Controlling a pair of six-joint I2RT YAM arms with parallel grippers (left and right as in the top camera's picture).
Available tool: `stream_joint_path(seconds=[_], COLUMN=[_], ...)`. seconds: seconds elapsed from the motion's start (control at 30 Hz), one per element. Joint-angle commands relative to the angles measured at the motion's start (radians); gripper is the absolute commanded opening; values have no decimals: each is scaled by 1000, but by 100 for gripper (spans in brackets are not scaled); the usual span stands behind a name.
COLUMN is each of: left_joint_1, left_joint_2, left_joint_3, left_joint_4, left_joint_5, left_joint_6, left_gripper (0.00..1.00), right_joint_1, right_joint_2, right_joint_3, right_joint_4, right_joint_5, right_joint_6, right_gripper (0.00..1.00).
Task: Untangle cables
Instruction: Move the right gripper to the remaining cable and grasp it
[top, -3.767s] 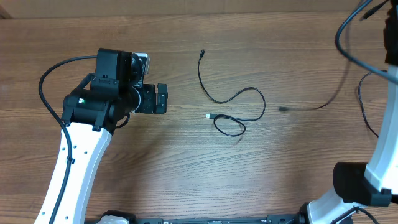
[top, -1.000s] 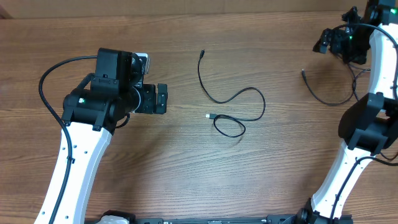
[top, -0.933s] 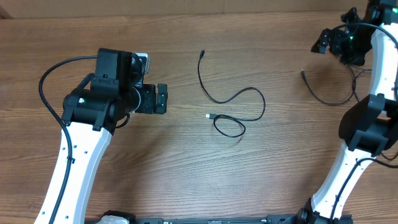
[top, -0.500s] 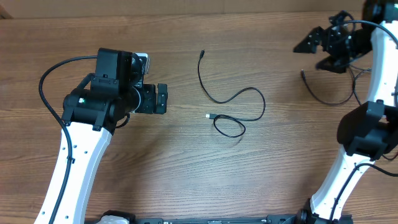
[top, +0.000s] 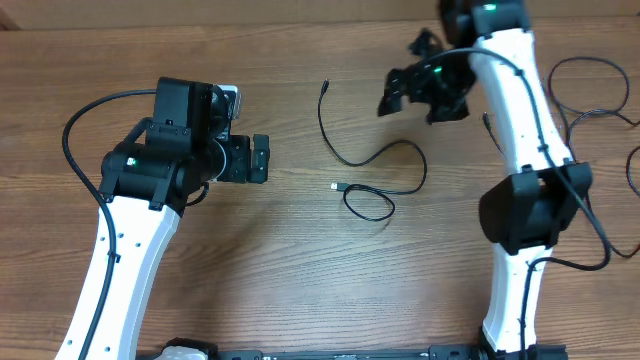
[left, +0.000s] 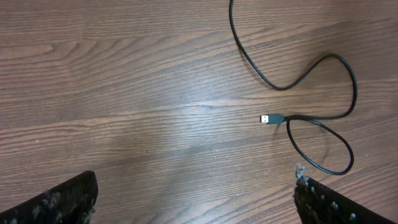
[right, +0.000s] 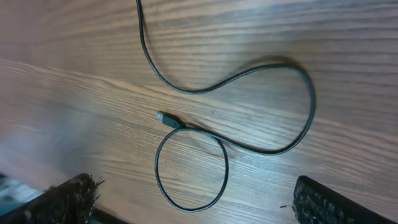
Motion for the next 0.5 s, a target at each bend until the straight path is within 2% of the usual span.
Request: stream_joint_path(seconds=[0.0,0.1,0.47], left_joint_1=[4,4,4], left_joint_2=[8,8,8], left_joint_3=[19,19,19], left_joint_4=[1,1,1], left_joint_5=[-7,-7,-7], left_joint_6=[-6,-6,-6], left_gripper=[99,100,100], right_joint_1=[13,19,62], right_joint_2=[-55,-89,-240], right_joint_3=[-26,-89,-485], right_joint_4=[0,0,0], right_joint_5=[90,89,56], right_joint_6=[70,80,79], right_gripper=[100,100,100])
